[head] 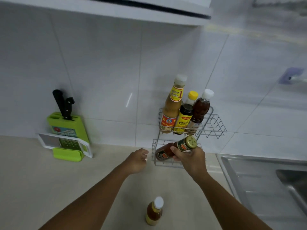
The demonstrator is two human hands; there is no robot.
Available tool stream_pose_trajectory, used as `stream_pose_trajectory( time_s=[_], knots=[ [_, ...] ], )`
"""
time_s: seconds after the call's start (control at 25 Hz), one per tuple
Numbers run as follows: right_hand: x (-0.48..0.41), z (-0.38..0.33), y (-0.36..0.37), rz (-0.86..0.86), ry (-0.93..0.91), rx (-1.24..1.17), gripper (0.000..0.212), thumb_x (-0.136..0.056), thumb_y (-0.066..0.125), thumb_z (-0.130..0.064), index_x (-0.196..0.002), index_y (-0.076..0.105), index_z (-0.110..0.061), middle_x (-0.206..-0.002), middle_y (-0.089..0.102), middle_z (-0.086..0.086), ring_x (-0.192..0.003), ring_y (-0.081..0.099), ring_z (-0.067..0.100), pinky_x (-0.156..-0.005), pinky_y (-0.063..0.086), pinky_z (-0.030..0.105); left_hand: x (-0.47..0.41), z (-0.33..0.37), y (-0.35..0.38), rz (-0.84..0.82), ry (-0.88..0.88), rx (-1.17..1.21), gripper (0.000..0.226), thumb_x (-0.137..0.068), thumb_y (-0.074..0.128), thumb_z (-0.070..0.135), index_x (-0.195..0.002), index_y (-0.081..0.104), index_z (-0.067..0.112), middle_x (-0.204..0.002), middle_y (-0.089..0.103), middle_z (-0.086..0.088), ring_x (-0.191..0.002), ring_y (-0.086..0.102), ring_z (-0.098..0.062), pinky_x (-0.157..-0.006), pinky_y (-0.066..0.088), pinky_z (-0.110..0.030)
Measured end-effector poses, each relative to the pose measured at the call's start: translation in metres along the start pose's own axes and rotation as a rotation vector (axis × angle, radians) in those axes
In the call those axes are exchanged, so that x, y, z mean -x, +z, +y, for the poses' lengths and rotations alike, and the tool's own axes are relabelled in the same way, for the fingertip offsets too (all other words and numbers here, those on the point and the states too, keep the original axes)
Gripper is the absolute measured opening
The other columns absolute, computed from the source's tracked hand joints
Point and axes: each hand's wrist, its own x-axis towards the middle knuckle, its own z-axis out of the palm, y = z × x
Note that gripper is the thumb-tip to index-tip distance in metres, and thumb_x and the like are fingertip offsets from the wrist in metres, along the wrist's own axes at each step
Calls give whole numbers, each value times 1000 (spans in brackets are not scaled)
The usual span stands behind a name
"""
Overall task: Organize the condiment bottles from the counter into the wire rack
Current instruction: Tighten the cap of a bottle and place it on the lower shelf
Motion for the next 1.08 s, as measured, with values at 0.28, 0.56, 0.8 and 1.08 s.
stream_pose_trajectory(
  time_s=[0.28,0.56,0.8,1.08],
  knots=[
    [-28,15,33,63,-118,169,37,-69,93,-31,-91,64,-33,-74,63,-25,-73,64,-17,-55,43,1,-41,0,26,-65,-65,89,50,-96,49,4,-146,42,4,-149,47,-18,-135,47,-34,-107,43,-38],
    [-52,30,47,-122,-178,307,41,-72,92,-23,-102,64,-29,-79,60,-26,-73,55,-31,-59,38,-7,-57,3,38,-76,-96,151,44,-88,44,-2,-126,65,6,-120,68,-18,-110,64,-36,-78,44,-30],
    [-68,31,56,-226,-193,383,47,-79,88,-22,-118,63,-20,-91,70,-5,-65,64,-6,-52,43,0,-56,3,39,-73,-98,158,43,-88,47,0,-126,65,8,-122,68,-17,-112,63,-34,-81,45,-29],
    [-81,30,67,-259,-192,408,55,-79,87,-31,-126,61,-16,-115,75,5,-73,66,7,-65,49,17,-54,3,38,-101,-84,105,49,-93,46,-2,-139,56,14,-129,65,-11,-116,61,-29,-87,44,-28]
  ],
)
